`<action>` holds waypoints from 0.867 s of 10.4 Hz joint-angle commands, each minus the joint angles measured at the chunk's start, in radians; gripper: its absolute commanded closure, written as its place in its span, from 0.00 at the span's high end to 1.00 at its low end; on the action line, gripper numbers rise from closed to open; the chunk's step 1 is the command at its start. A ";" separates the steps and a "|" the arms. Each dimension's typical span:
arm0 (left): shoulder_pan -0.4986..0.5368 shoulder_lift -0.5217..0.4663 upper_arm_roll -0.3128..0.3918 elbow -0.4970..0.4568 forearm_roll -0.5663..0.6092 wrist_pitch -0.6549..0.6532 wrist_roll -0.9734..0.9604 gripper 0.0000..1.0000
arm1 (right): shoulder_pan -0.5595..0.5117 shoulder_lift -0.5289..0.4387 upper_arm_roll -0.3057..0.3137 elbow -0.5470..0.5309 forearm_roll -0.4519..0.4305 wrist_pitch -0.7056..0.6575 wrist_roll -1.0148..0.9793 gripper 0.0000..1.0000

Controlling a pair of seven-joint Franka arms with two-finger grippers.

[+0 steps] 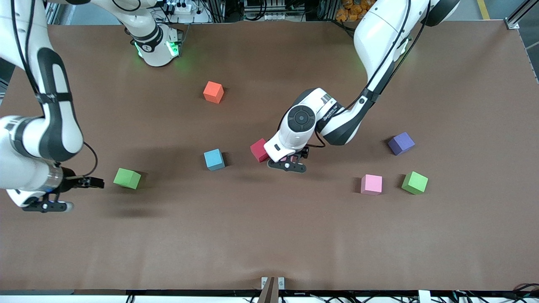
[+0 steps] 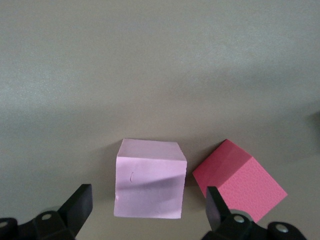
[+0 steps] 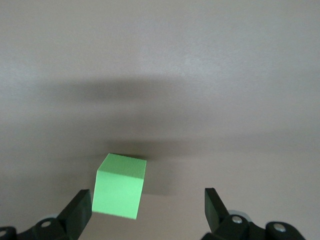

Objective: Arrange blocks into number 1
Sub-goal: 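Grasp the pink cube with the left gripper while the right gripper grasps green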

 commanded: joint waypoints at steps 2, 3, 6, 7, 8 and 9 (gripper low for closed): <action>-0.017 0.031 0.007 0.015 0.049 0.015 -0.033 1.00 | 0.009 0.088 0.010 0.012 0.000 0.057 0.027 1.00; -0.018 0.039 0.007 0.015 0.057 0.016 -0.033 1.00 | 0.013 0.102 0.010 0.009 0.000 0.059 0.035 1.00; -0.030 0.062 0.007 0.017 0.075 0.025 -0.033 1.00 | 0.046 0.102 0.014 -0.020 0.000 0.048 0.148 1.00; -0.029 0.066 0.007 0.017 0.080 0.038 -0.033 1.00 | 0.046 0.102 0.014 -0.020 0.003 0.048 0.156 1.00; -0.029 0.069 0.007 0.015 0.094 0.039 -0.033 0.74 | 0.043 0.102 0.014 -0.025 0.027 0.048 0.155 1.00; -0.029 0.077 0.007 0.014 0.103 0.039 -0.033 0.45 | 0.044 0.102 0.014 -0.052 0.049 0.059 0.153 1.00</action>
